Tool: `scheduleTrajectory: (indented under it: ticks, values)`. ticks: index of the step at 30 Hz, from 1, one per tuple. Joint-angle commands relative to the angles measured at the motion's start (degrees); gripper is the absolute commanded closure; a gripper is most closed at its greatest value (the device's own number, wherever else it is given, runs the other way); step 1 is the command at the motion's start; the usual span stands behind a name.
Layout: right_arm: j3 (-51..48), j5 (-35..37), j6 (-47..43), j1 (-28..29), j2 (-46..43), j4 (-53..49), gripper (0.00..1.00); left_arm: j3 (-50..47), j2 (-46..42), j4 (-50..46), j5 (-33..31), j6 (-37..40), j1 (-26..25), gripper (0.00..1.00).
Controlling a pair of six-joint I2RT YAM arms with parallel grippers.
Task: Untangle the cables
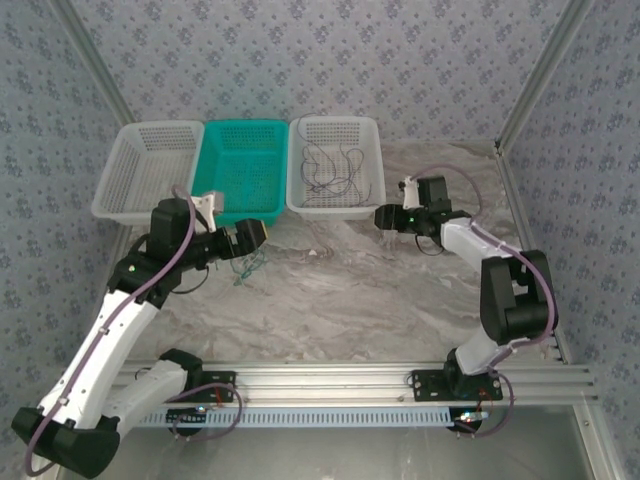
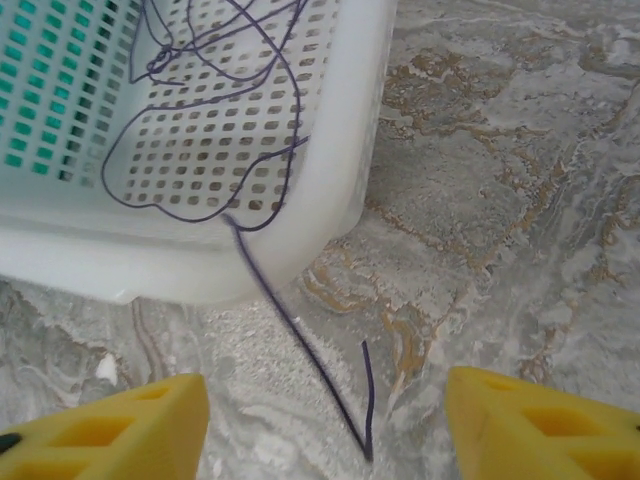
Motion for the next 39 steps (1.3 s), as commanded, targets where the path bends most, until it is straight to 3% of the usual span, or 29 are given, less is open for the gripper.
scheduleTrajectory:
  ticks: [1, 6, 8, 15, 23, 27, 28, 29, 30, 31, 34, 39]
  values:
    - [1.16, -4.23, -1.10, -0.44, 3.09, 5.02, 0.51, 1.20, -0.29, 2.04, -1.13, -0.13, -0.26, 0.02]
    - [1.70, -6.53, -2.82, 0.47, 2.09, 3.77, 0.90, -0.29, -1.34, 1.66, -2.38, -0.72, -0.28, 0.02]
    - [1.60, -6.66, -4.34, 1.06, -0.69, 3.15, 1.00, -1.00, -2.00, 1.89, -2.72, -1.28, -0.26, 0.02]
    - [8.81, -4.84, -6.73, 6.25, -8.24, -1.04, 1.00, -2.15, -3.41, 0.37, -6.21, -2.82, -0.35, 0.02]
    - [24.84, 1.35, -4.75, 9.62, 9.29, 2.70, 1.00, -1.83, -1.99, -0.72, -7.10, -3.88, -0.35, 0.02]
    - [33.92, 3.78, -4.88, 10.97, 19.79, 0.16, 1.00, -0.77, -2.13, -6.13, -11.91, -5.62, -0.35, 0.02]
    - [36.93, 3.58, -4.87, 11.35, 21.94, -1.94, 0.95, -0.68, -2.41, -7.88, -13.81, -6.57, -0.35, 0.02]
    - [39.95, 4.06, -4.61, 11.65, 23.44, -4.99, 0.80, -0.73, -2.69, -9.39, -15.54, -7.61, -0.35, 0.02]
    - [43.41, 5.93, -4.08, 12.02, 24.48, -9.38, 0.53, -0.79, -3.11, -10.88, -17.24, -8.88, -0.35, 0.02]
    - [44.99, 7.98, -3.71, 12.45, 24.41, -11.65, 0.41, -1.10, -3.59, -12.25, -18.72, -10.15, -0.37, 0.02]
    - [44.30, 15.95, -1.82, 12.94, 18.90, -13.40, 0.11, -2.39, -4.63, -15.18, -21.33, -13.82, -0.35, 0.03]
    - [38.94, 13.78, 1.13, 10.56, 5.02, -14.58, 0.09, -3.91, -3.22, -19.79, -25.46, -20.93, -0.21, 0.03]
